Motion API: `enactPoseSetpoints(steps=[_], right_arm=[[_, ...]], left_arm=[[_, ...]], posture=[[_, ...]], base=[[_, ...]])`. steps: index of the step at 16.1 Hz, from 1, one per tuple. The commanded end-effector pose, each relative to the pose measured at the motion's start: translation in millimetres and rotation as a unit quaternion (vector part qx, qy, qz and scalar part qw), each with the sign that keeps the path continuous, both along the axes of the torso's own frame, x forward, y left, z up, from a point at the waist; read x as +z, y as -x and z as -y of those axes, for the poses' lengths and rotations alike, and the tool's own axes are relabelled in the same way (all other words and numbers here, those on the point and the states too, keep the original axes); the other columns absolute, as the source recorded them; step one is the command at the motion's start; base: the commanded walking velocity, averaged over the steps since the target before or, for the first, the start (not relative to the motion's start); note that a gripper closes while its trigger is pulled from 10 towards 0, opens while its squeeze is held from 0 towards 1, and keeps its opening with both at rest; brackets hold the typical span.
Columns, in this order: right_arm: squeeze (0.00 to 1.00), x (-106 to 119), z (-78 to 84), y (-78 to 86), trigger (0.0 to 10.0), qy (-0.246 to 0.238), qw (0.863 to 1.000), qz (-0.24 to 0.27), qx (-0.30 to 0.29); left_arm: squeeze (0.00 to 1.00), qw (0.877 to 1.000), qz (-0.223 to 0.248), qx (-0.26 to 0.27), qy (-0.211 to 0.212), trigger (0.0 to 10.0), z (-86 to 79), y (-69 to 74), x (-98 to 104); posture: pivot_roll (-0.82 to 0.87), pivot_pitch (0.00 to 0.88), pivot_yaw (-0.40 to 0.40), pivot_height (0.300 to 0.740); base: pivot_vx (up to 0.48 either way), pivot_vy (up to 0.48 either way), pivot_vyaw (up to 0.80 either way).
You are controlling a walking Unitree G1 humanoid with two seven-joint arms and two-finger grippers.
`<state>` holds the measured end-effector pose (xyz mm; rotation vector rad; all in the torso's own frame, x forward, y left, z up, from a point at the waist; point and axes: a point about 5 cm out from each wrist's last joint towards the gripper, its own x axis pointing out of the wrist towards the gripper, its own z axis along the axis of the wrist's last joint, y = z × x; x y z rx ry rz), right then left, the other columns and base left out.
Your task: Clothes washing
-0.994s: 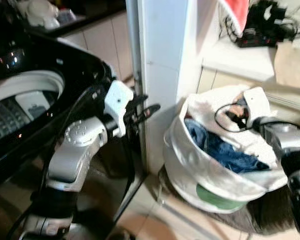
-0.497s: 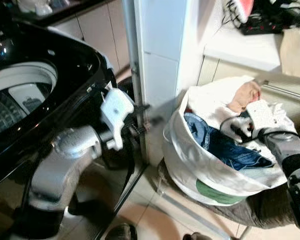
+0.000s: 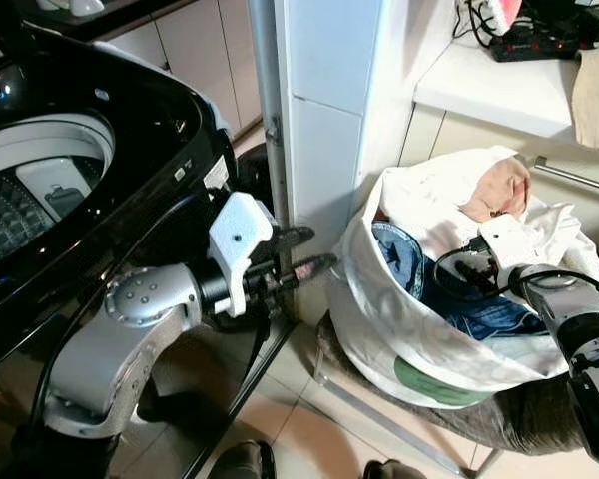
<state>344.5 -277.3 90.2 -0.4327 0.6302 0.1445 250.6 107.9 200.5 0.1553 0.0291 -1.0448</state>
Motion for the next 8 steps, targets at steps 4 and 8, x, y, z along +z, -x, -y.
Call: enactPoseSetpoints(steps=[4,8], right_arm=[[0.00,-1.2,4.0,2.3,0.0,0.004,1.000,-0.005,-0.001],[0.00,2.9,8.3,1.8,0.0,0.006,1.000,-0.002,-0.002]], left_arm=[[0.00,1.000,-0.007,-0.022,-0.002,10.0,4.8,5.1,0.8],[0.00,1.000,-0.008,-0.020,-0.002,10.0,4.7,3.0,0.3]], posture=[[0.07,0.126,0.051,0.740],[0.06,0.117,0.050,0.740]], base=[[0.000,0.000,0.00],[0.000,0.000,0.00]])
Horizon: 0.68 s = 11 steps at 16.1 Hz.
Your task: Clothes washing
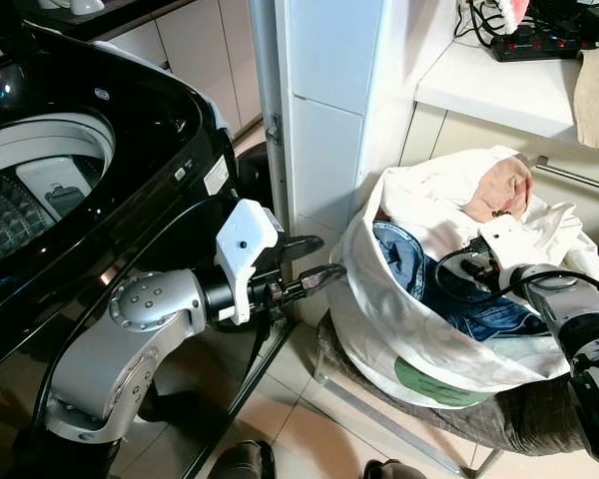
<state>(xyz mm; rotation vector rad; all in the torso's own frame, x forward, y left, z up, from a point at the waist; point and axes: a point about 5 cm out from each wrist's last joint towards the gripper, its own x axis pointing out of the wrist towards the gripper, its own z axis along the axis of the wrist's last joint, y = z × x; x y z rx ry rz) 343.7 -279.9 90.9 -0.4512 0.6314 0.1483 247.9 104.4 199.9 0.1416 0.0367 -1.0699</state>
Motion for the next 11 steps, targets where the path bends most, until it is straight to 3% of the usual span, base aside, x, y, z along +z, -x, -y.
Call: enactPoseSetpoints(steps=[1,7,11], right_arm=[[0.00,3,6.5,0.8,0.0,-0.002,1.000,-0.001,-0.006],[0.00,9,7.7,-1.7,0.0,-0.007,1.000,0.004,-0.005],[0.00,25,11.3,-7.7,0.0,-0.026,0.999,0.037,-0.001]], left_arm=[[0.00,1.000,0.000,-0.007,-0.006,10.0,1.4,-0.1,1],[0.00,1.000,-0.001,0.001,-0.007,10.0,0.2,-2.5,0],[0.00,0.999,0.021,0.032,0.004,10.0,-0.2,-9.0,1]], posture=[[0.06,0.114,0.049,0.740],[0.05,0.098,0.045,0.740],[0.03,0.064,0.030,0.740]], base=[[0.000,0.000,0.00],[0.000,0.000,0.00],[0.000,0.000,0.00]])
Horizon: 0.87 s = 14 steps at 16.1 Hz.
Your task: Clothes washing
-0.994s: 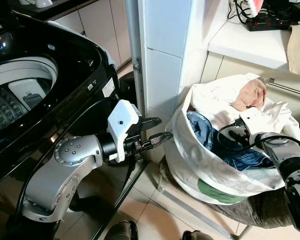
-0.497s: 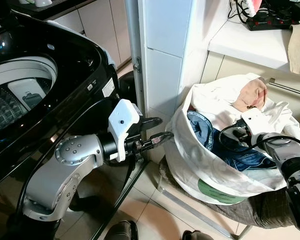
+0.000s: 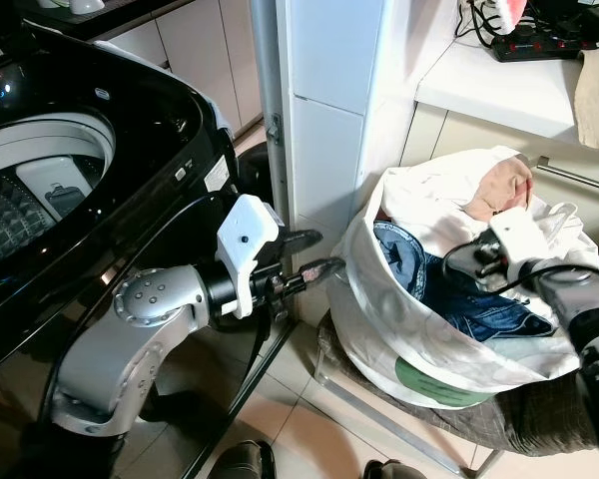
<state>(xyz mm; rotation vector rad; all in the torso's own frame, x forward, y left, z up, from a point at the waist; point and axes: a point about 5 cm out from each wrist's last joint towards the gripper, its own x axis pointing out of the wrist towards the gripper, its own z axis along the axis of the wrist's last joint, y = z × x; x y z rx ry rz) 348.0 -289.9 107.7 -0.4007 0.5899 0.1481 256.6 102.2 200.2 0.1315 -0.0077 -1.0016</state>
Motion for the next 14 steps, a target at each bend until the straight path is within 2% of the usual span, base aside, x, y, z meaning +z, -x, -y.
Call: enactPoseSetpoints(steps=[1,2,3,4,6,7,8,9,11,13,14], right_arm=[[0.00,17,3.1,-6.0,0.0,-0.017,0.999,0.033,0.007],[0.00,27,4.5,-8.8,0.0,-0.037,0.998,0.050,0.015],[0.00,31,4.9,-9.7,0.0,-0.044,0.997,0.056,0.020],[0.00,47,5.0,-13.2,0.0,-0.079,0.993,0.079,0.035],[0.00,95,0.4,-19.1,0.0,-0.162,0.972,0.146,0.083],[0.00,108,-0.9,-18.8,0.0,-0.177,0.966,0.163,0.095],[0.00,145,-6.8,-14.6,0.0,-0.217,0.942,0.213,0.139],[0.00,172,-12.3,-8.9,0.0,-0.244,0.922,0.245,0.176],[0.00,223,-29.9,5.5,0.0,-0.291,0.875,0.295,0.252],[0.00,247,-44.9,15.8,0.0,-0.322,0.845,0.310,0.294],[0.00,252,-49.1,19.2,0.0,-0.331,0.838,0.310,0.303]], left_arm=[[0.00,0.998,0.030,0.046,0.013,10.0,-3.5,-6.8,3],[0.00,0.995,0.038,0.084,0.030,10.0,-5.2,-11.7,3],[0.00,0.995,0.035,0.092,0.032,10.0,-5.5,-12.9,2],[0.00,0.986,0.073,0.138,0.063,10.0,-6.1,-16.5,5],[0.00,0.982,0.083,0.164,0.054,10.0,-9.5,-22.5,1],[0.00,0.979,0.086,0.180,0.044,10.0,-11.1,-24.0,0],[0.00,0.985,0.073,0.149,0.052,10.0,-8.5,-24.4,3],[0.00,0.987,0.080,0.119,0.069,10.0,-5.8,-25.2,10],[0.00,0.977,0.132,0.124,0.116,10.0,-4.6,-33.0,36],[0.00,0.971,0.156,0.111,0.144,10.0,2.6,-34.2,50],[0.00,0.970,0.161,0.107,0.150,10.0,4.3,-33.9,53]], posture=[[0.03,0.055,0.027,0.740],[0.02,0.046,0.026,0.740],[0.01,0.042,0.025,0.740],[0.01,0.034,0.024,0.740],[0.00,0.020,0.029,0.740],[0.00,0.020,0.029,0.740],[-0.03,0.004,0.038,0.740],[-0.04,0.000,0.041,0.740],[-0.04,0.000,0.041,0.740],[-0.07,0.000,0.043,0.740],[-0.07,0.000,0.043,0.740]], base=[[0.000,0.000,0.00],[0.000,0.000,0.00],[0.000,0.000,0.00],[0.000,0.000,0.00],[0.000,0.000,0.00],[0.000,0.000,0.00],[0.000,0.000,0.00],[0.000,0.000,0.00],[0.000,0.000,0.00],[0.000,0.000,0.00],[0.000,0.000,0.00]])
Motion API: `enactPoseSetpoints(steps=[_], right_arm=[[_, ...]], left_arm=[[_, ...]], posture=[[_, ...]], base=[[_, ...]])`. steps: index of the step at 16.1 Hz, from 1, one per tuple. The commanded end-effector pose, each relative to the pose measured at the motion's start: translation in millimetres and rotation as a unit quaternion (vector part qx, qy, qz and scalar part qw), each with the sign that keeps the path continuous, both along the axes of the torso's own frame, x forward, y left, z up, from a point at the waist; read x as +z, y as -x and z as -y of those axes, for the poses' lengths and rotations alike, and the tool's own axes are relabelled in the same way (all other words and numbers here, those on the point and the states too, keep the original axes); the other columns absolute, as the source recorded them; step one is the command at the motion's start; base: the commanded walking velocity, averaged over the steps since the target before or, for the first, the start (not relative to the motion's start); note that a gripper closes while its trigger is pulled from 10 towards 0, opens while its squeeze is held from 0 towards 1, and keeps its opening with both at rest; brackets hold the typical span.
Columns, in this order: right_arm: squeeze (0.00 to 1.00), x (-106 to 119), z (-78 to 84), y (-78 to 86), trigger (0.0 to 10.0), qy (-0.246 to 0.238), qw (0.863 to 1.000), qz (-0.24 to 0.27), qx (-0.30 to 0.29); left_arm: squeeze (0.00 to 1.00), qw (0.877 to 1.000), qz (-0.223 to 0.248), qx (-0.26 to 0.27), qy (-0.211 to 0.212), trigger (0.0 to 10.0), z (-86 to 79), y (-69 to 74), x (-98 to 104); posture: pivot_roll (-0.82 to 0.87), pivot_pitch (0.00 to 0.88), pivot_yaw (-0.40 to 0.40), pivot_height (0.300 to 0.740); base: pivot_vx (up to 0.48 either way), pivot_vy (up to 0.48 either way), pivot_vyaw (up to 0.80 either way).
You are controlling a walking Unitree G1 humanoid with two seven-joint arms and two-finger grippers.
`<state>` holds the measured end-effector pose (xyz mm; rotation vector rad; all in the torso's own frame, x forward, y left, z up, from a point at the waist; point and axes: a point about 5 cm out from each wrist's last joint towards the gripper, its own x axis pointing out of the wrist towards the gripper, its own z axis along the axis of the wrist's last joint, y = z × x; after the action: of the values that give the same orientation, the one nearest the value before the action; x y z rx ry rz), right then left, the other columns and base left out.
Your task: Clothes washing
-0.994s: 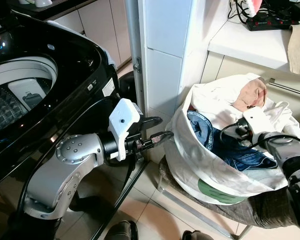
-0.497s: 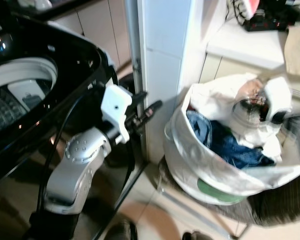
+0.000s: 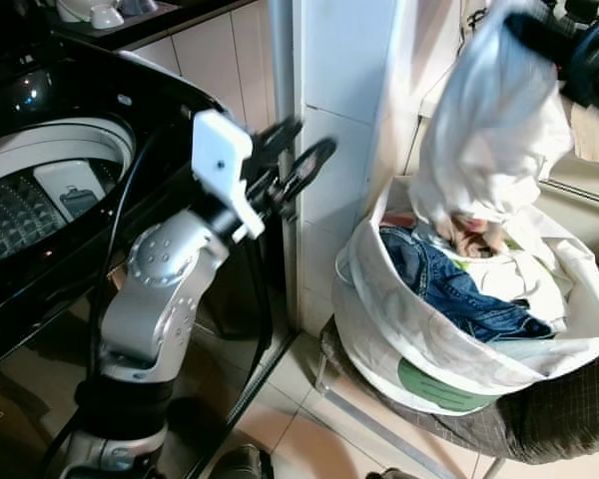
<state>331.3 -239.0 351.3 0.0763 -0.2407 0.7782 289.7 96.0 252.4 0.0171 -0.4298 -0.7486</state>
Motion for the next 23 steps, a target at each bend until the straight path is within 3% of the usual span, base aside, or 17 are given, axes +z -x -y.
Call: enactPoseSetpoints(steps=[1,5,6,8,9,10,11,12,13,14,23], right_arm=[[0.00,18,-16.7,12.2,0.0,-0.023,0.998,0.021,0.052],[0.00,12,-56.2,21.9,0.0,-0.046,0.988,0.001,0.148],[0.00,12,-71.0,29.7,0.0,-0.064,0.980,-0.007,0.190],[0.00,14,-81.2,37.1,0.0,-0.080,0.973,-0.014,0.218],[0.00,14,-83.9,39.0,0.0,-0.083,0.971,-0.017,0.222],[0.00,13,-85.4,40.4,0.0,-0.086,0.970,-0.020,0.226],[0.00,13,-85.9,41.1,0.0,-0.087,0.970,-0.021,0.228],[0.00,11,-86.9,42.5,0.0,-0.088,0.969,-0.025,0.229],[0.00,10,-87.3,43.6,0.0,-0.088,0.970,-0.030,0.226],[0.00,10,-87.2,43.9,0.0,-0.088,0.970,-0.032,0.225],[0.00,7,-88.2,45.7,0.0,-0.096,0.970,-0.040,0.220]], left_arm=[[1.00,0.999,0.020,-0.026,0.023,10.0,6.6,1.6,13],[1.00,0.996,0.036,-0.065,0.045,10.0,23.7,5.3,22],[1.00,0.996,0.039,-0.068,0.043,10.0,28.2,4.6,21],[1.00,0.996,0.029,-0.078,0.042,10.0,32.0,4.7,17],[0.90,0.993,0.015,-0.102,0.051,10.0,34.9,7.6,14],[0.36,0.989,0.000,-0.131,0.064,10.0,37.6,11.9,11],[0.26,0.987,-0.005,-0.143,0.067,10.0,38.9,13.9,9],[0.00,0.987,-0.011,-0.151,0.060,10.0,40.7,15.8,5],[0.00,0.987,-0.015,-0.148,0.059,5.9,40.8,15.4,2],[0.00,0.987,-0.018,-0.146,0.063,0.0,40.6,15.0,2],[0.00,0.984,-0.030,-0.167,0.056,0.0,38.1,15.4,-2]], posture=[[-0.07,0.000,0.031,0.740],[-0.06,0.000,0.025,0.740],[-0.06,0.000,0.023,0.740],[-0.06,0.000,0.023,0.740],[-0.06,0.000,0.023,0.740],[-0.06,0.000,0.023,0.740],[-0.06,0.000,0.023,0.740],[-0.06,0.000,0.025,0.740],[-0.06,0.000,0.025,0.740],[-0.06,0.000,0.025,0.740],[-0.06,0.000,0.029,0.740]], base=[[0.000,0.000,0.00],[0.000,0.000,0.00],[0.000,0.000,0.00],[0.000,0.000,0.00],[0.000,0.000,0.00],[0.000,0.000,0.00],[0.000,0.000,0.00],[0.000,0.000,0.00],[0.000,0.000,0.00],[0.000,0.000,0.00],[0.000,0.000,0.00]])
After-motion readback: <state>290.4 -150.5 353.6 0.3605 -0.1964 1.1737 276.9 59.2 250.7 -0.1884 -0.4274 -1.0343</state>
